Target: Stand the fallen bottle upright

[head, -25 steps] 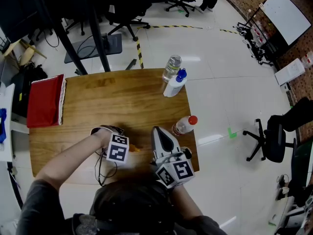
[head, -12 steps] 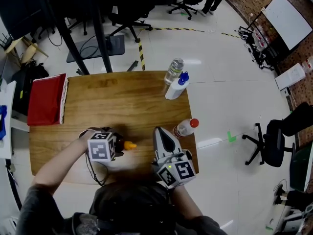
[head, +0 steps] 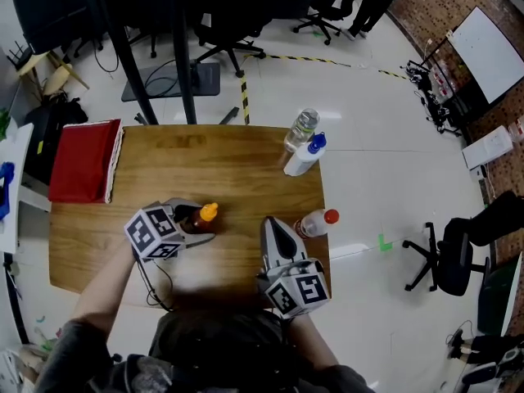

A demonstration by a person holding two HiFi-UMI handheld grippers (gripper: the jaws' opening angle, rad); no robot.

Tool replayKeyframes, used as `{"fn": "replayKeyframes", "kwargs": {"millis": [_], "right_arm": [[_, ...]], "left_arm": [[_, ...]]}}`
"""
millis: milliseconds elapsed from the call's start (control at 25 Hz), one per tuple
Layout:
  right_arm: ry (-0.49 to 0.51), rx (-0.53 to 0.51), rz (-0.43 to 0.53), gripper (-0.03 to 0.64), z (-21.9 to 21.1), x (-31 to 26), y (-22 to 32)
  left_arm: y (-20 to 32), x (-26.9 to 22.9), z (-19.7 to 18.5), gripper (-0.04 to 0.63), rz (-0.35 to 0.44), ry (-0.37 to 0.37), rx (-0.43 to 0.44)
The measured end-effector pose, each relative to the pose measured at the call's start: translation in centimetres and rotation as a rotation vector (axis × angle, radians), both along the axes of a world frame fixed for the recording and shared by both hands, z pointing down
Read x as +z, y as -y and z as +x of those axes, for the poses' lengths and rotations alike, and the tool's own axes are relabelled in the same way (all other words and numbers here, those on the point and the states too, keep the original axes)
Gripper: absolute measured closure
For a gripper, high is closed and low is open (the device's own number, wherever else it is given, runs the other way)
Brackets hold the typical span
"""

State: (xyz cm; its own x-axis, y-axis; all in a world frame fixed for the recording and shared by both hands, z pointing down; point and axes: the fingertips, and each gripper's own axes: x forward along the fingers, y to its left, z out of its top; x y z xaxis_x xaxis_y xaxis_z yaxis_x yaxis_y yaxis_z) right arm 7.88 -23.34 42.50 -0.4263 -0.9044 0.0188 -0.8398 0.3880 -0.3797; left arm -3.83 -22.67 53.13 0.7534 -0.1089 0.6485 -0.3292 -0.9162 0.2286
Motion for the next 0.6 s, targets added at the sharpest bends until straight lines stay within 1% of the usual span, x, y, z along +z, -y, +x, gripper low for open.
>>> {"fn": "replayKeyframes", "kwargs": {"millis": [80,120,360,440,600], "right_arm": [[-0.006,-0.004,0.000,0.618,-0.3,0.0,0.0],[-0.009,-0.005,0.001,0.618,-0.4,-0.1,0.0],[-0.013,-0.010,-0.011,0.618,-0.9,0.1,0.1],[-0.014,-0.018,-0.019,0.618,-1.2,0.3,0.2],[-0.038,-0.053,-0.036,0.618,-2.4,1.1,0.5]], "left_arm": [[1.4,-0.6,-0.3,0.290,0.015,-0.090,-0.122],[2.0,-0.8,-0.6,0.290,0.029,-0.123,-0.183],[5.1,0.1,-3.4,0.288,0.122,-0.237,-0.523],[6.0,0.5,-4.3,0.288,0.183,-0.244,-0.601],[7.5,0.8,-5.9,0.288,0.315,-0.226,-0.719]]}}
